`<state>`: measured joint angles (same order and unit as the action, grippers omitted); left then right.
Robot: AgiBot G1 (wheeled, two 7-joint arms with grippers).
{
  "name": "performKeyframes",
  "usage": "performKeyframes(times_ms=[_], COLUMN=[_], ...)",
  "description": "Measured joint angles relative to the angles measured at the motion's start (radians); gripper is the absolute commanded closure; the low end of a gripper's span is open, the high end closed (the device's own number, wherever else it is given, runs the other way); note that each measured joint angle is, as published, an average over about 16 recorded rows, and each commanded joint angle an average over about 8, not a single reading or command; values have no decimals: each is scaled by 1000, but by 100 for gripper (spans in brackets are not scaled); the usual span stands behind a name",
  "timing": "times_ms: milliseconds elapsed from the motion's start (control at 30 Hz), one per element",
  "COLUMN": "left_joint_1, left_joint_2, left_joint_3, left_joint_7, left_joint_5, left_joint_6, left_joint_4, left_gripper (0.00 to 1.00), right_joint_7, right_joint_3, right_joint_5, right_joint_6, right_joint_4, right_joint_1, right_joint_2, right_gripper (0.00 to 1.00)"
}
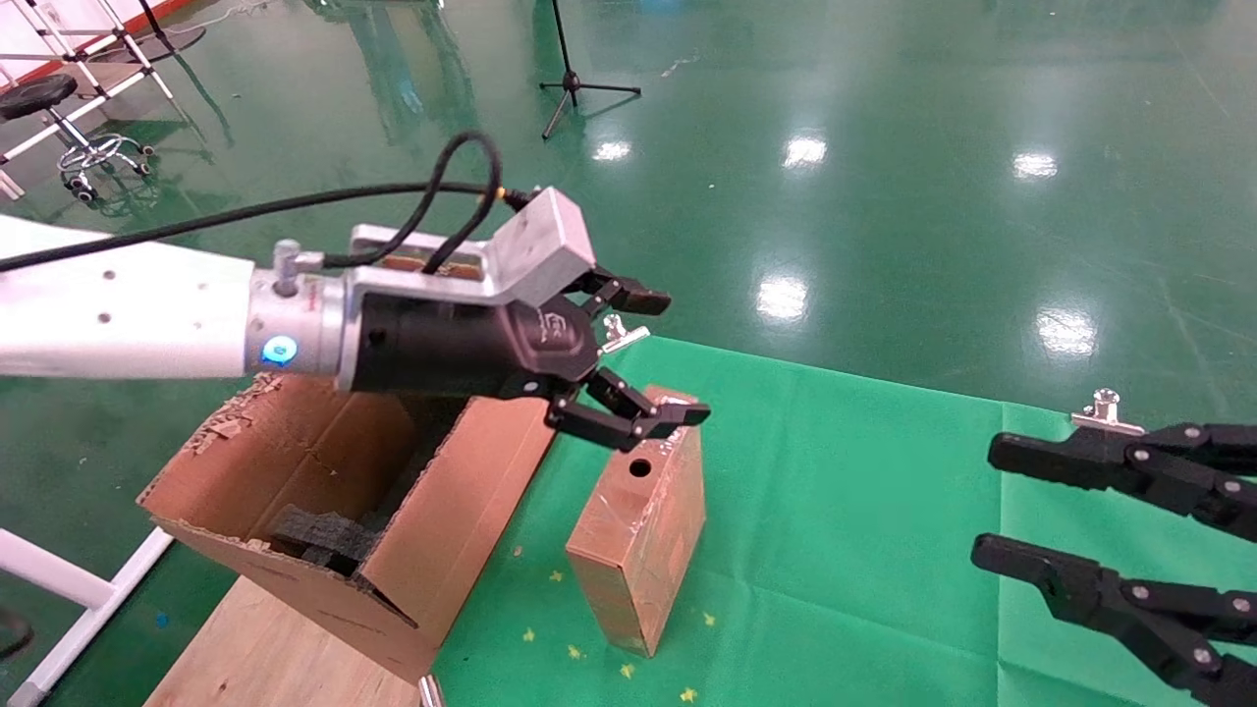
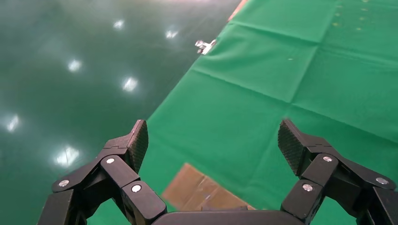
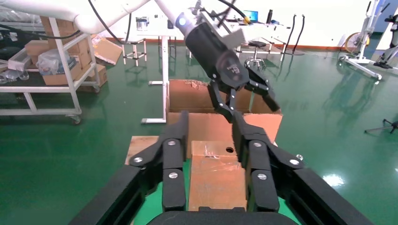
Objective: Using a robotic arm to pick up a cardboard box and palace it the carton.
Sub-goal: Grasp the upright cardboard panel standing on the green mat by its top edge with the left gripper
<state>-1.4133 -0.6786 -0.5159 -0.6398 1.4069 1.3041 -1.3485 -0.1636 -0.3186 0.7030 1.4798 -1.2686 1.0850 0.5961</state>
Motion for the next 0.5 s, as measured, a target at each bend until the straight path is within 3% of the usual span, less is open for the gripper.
performKeyframes(times_ms=[333, 500], left_joint_1=[-212, -300], left_joint_2=[-111, -168], left_joint_3=[-165, -248], left_joint_7=[-482, -713], left_joint_5=[292, 374], left_joint_6=[156, 230], left_joint_4=[4, 9], left_gripper=[0, 0], right_joint_7=[0, 0], right_joint_3=[0, 0], right_joint_5=[0, 0], right_joint_6=[0, 0], right_joint_4=[0, 0], right_joint_1=[0, 0], right_joint_2=[0, 0], right_gripper=[100, 100])
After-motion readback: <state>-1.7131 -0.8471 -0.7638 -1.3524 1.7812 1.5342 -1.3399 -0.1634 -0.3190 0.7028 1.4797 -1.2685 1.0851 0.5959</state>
